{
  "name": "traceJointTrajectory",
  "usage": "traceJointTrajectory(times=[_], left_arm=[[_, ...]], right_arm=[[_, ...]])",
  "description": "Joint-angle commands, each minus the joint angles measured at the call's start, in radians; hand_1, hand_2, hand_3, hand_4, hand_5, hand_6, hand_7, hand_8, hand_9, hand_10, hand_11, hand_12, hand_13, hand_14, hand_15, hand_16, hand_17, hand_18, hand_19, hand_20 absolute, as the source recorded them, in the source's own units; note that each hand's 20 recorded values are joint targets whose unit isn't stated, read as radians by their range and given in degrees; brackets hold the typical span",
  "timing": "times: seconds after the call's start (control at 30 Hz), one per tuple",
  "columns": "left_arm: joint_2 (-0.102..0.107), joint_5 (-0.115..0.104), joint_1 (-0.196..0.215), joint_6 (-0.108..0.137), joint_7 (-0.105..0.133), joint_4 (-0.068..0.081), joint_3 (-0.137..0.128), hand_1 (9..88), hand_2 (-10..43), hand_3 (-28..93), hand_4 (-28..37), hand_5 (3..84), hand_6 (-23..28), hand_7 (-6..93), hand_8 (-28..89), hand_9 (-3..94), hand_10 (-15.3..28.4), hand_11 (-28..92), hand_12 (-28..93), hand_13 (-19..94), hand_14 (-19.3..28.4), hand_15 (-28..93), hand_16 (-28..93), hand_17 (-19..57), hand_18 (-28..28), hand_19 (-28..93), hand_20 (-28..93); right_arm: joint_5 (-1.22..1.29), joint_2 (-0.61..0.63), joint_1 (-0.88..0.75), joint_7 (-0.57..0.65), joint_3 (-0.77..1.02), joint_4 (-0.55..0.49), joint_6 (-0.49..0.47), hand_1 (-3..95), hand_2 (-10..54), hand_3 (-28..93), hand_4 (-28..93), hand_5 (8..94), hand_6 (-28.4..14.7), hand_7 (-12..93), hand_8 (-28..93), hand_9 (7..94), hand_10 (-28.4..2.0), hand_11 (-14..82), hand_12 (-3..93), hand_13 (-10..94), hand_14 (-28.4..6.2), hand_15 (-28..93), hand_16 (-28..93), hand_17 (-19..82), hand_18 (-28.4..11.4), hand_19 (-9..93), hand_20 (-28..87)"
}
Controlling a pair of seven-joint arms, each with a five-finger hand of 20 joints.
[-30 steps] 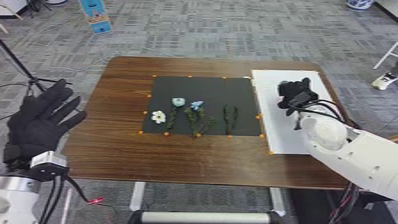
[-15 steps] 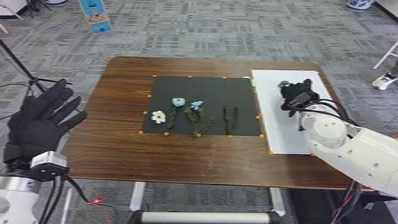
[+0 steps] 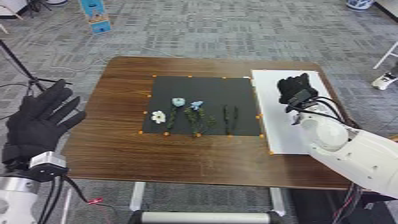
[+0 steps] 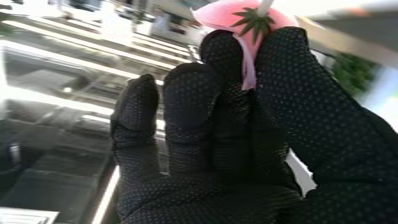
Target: Arrange flowers
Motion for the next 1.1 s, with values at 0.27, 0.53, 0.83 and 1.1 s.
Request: traceJointTrajectory(times=[0.27, 0.53, 0.83, 1.1], left_arm=[[0.001, 0.002, -0.011, 0.0, -0.005, -0.006, 0.014, 21.4, -7.1, 65, -28.3, 27.5, 2.3, 15.2, -8, 22.7, 9.9, 12, 16, 19, 13.5, 11, 5, -11.2, 22.4, 39, 9], [-0.004, 0.003, -0.01, 0.003, 0.0, -0.007, 0.012, 21.6, -7.1, 65, -28.3, 27.6, 2.3, 15.0, -8, 22.8, 9.9, 12, 16, 19, 13.5, 11, 5, -11.1, 22.4, 39, 9], [-0.002, 0.002, 0.0, 0.007, 0.009, -0.011, 0.007, 21.4, -7.1, 65, -28.3, 27.6, 2.3, 15.0, -8, 23.0, 9.9, 12, 16, 19, 13.5, 11, 5, -11.2, 22.4, 39, 9], [0.001, 0.001, -0.013, 0.002, 0.008, -0.004, 0.02, 21.3, -7.1, 65, -28.3, 27.6, 2.3, 14.9, -8, 23.0, 9.9, 12, 16, 19, 13.4, 11, 5, -11.2, 22.4, 39, 9]], right_arm=[[0.156, -0.184, 0.177, -0.235, -0.055, -0.083, -0.043, 49.1, -9.5, 83, -28, 69.3, 3.8, 51, 7, 75.9, -5.9, 30.5, 54.5, 63, -3.9, 66, 45, 27, -18.4, 76, 52], [0.185, -0.176, 0.212, -0.301, -0.083, -0.149, -0.185, 48.7, -9.5, 83, -28, 69.4, 4.1, 51, 6, 76.2, -5.7, 29.9, 54.6, 63, -3.3, 66, 46, 26, -18.5, 76, 53], [0.181, -0.211, 0.243, -0.313, -0.141, -0.13, -0.248, 48.5, -9.5, 83, -28, 70.5, 4.9, 50, 5, 77.7, -5.3, 28.1, 53.7, 63, -3.4, 66, 46, 25, -18.2, 75, 53], [0.182, -0.287, 0.287, -0.288, -0.22, -0.082, -0.25, 48.6, -9.5, 82, -28, 72.3, 4.9, 49, 2, 78.4, -4.9, 26.9, 53.8, 63, -3.1, 66, 46, 25, -18.1, 75, 53]])
